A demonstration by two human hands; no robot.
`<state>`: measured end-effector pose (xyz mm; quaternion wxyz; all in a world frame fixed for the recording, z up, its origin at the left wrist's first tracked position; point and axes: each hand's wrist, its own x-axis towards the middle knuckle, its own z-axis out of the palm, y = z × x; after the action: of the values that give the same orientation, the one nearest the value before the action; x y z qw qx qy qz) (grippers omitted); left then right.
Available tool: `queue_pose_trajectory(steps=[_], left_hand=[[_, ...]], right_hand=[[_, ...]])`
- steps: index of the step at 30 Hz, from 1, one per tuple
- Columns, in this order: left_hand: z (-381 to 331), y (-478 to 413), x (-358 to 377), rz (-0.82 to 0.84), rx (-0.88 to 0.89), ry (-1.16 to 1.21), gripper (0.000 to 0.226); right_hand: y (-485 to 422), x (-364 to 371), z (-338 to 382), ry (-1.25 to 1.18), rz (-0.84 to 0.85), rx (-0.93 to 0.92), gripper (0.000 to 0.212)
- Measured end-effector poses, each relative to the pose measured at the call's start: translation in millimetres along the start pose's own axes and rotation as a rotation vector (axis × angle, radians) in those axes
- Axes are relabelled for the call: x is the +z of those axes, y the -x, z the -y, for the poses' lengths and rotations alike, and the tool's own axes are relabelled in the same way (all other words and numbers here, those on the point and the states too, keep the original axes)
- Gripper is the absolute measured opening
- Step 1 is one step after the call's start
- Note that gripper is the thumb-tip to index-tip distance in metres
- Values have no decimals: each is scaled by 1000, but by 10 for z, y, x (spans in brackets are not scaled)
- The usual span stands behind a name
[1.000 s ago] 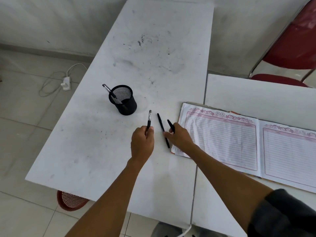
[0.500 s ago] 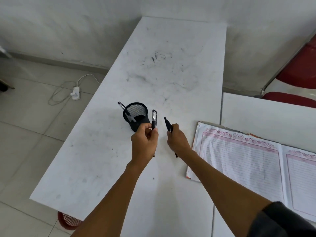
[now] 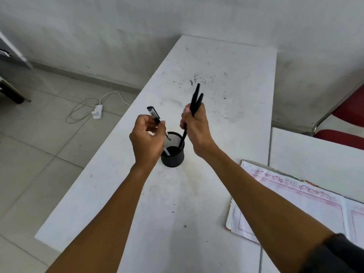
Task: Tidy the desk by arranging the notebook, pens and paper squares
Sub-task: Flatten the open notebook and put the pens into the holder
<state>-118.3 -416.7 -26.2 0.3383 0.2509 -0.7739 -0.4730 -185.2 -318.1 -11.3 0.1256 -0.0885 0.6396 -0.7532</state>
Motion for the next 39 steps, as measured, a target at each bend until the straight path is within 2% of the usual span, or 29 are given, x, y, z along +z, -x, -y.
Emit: queue_pose_trajectory(steps=[6,12,18,21,25,32,36,39], left_hand=[[187,-133,53,-19,17,-67,19],[395,-62,99,-10,112,-219,22],[509,12,131,-38,113,-489,17],[536,17,129,-63,103,-518,26],[586,72,88,20,57,-432,61],[670,250,26,325,-134,-234,116],[648,276,63,326,-217,-31,110],[608,299,128,308,-220,-29,103]], right_hand=[[-171,257,-134,21,15,-33,19],[-111,282,-410,203,106,-19,8],[-57,227,-536,290,206,17,11],[-37,168,-569,384,257,-1,27],[-6,38,-574,474,255,-64,45],[73,-252,-562,418,46,-89,35],[222,-505,-659,439,-2,-73,30],[344,-715,-708,459,-41,-33,30]])
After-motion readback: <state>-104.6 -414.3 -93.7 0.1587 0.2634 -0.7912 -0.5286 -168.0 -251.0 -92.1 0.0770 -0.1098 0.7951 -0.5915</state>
